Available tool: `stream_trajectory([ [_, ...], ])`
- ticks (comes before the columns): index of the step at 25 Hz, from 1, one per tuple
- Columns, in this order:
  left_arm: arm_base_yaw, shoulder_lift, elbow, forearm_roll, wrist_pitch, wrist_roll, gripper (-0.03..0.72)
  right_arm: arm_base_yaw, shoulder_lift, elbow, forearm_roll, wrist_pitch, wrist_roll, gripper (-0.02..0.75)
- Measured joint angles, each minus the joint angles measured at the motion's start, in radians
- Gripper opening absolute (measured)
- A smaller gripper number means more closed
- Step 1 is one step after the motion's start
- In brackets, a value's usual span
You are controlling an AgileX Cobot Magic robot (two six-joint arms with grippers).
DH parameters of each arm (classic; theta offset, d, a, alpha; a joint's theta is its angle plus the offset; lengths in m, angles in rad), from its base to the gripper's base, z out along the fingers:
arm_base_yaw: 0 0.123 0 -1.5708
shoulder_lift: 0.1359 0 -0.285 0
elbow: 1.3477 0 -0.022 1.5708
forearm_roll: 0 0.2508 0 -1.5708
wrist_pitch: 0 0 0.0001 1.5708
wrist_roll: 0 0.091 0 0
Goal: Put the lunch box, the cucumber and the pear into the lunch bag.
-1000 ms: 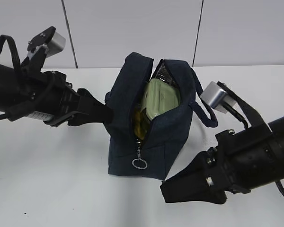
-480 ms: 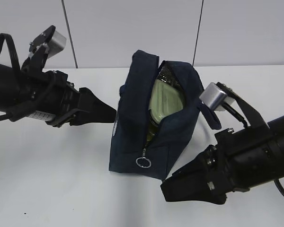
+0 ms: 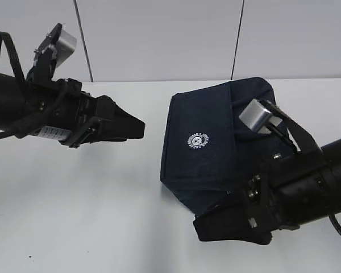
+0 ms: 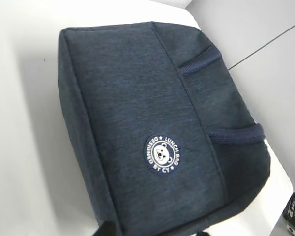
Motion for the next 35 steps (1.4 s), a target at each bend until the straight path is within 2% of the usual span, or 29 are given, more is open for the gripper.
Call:
stream_trajectory([
  [7, 0.000, 0.000, 0.000, -0.059, 0.017, 0.001, 0.307, 0.000, 0.000, 0.000, -0.009, -0.019, 0.000, 0.365],
  [12, -0.002, 0.000, 0.000, -0.132, 0.068, 0.123, 0.307, 0.000, 0.000, 0.000, -0.072, -0.025, 0.013, 0.365],
  [15, -0.003, 0.000, -0.028, -0.129, 0.070, 0.151, 0.307, 0.000, 0.000, 0.000, -0.130, -0.025, 0.064, 0.365],
  [19, -0.031, 0.000, -0.116, -0.030, 0.046, 0.158, 0.307, 0.000, 0.000, 0.000, -0.194, -0.025, 0.116, 0.365],
  [22, -0.101, 0.000, -0.182, 0.097, -0.014, 0.161, 0.307, 0.000, -0.002, 0.000, -0.216, -0.025, 0.133, 0.361],
  [25, -0.178, 0.000, -0.209, 0.179, -0.097, 0.161, 0.307, 0.000, -0.024, 0.000, -0.241, -0.034, 0.140, 0.333],
  [30, -0.245, 0.023, -0.214, 0.238, -0.167, 0.164, 0.307, 0.000, -0.090, 0.000, -0.326, -0.055, 0.208, 0.303],
  [35, -0.301, 0.075, -0.228, 0.266, -0.216, 0.165, 0.307, 0.000, -0.146, 0.000, -0.464, -0.110, 0.385, 0.300],
])
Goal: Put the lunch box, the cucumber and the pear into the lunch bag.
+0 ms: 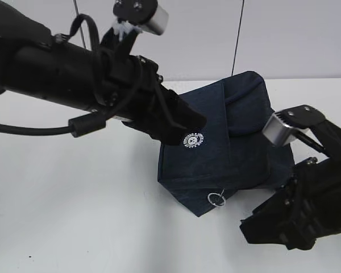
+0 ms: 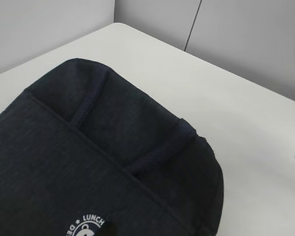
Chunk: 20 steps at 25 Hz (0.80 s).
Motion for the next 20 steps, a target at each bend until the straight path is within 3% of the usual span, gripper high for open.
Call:
stream_trajectory([
  [5, -0.078, 0.026, -0.029, 0.118, -0.047, 0.000, 0.307, 0.000, -0.054, 0.000, -0.135, -0.040, 0.158, 0.299],
  [12, -0.125, 0.050, -0.031, 0.197, -0.143, 0.000, 0.307, 0.000, -0.122, 0.000, -0.254, -0.058, 0.312, 0.298],
  [20, -0.211, 0.090, -0.064, 0.262, -0.197, 0.000, 0.307, 0.000, -0.158, 0.002, -0.500, -0.058, 0.586, 0.298],
])
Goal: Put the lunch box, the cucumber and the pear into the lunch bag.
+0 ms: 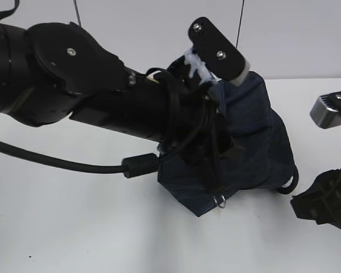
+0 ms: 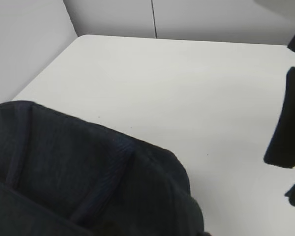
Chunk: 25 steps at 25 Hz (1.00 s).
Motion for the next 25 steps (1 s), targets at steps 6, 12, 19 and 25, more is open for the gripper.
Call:
stream_trajectory([
  [6, -0.043, 0.042, -0.056, 0.003, -0.012, -0.005, 0.309, 0.000, -0.052, 0.000, -0.169, 0.000, 0.174, 0.297],
  [12, -0.055, 0.069, -0.086, 0.004, -0.007, -0.104, 0.310, 0.000, -0.078, 0.000, -0.248, 0.008, 0.251, 0.297],
  [19, -0.057, 0.102, -0.135, 0.006, 0.046, -0.261, 0.325, 0.000, -0.082, 0.000, -0.253, 0.012, 0.259, 0.297],
  [25, -0.057, 0.151, -0.209, 0.282, 0.151, -0.602, 0.328, 0.000, -0.086, 0.000, -0.253, 0.020, 0.261, 0.296],
])
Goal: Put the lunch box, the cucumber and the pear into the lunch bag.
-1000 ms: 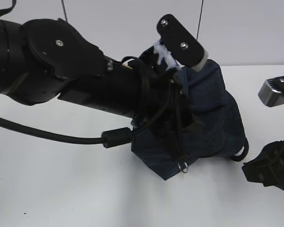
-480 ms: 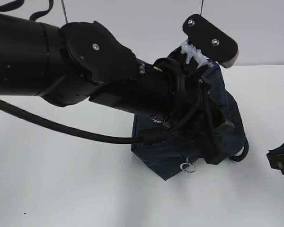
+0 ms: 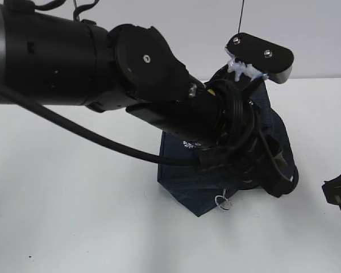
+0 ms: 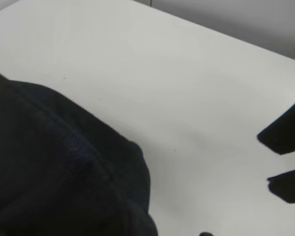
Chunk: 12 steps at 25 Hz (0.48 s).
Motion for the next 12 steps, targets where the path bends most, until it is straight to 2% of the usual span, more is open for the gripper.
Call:
stream_trajectory([
  [3, 0.000, 0.006, -0.053, 0.231, 0.082, -0.202, 0.330, 0.000, 0.000, 0.000, 0.000, 0.002, 0.000, 0.295],
  [5, 0.000, 0.006, -0.087, 0.304, 0.121, -0.271, 0.330, 0.000, 0.000, 0.000, 0.000, 0.002, 0.000, 0.295],
  [12, -0.027, 0.058, -0.174, 0.383, 0.218, -0.394, 0.330, 0.000, 0.000, 0.000, 0.000, 0.002, 0.001, 0.294],
])
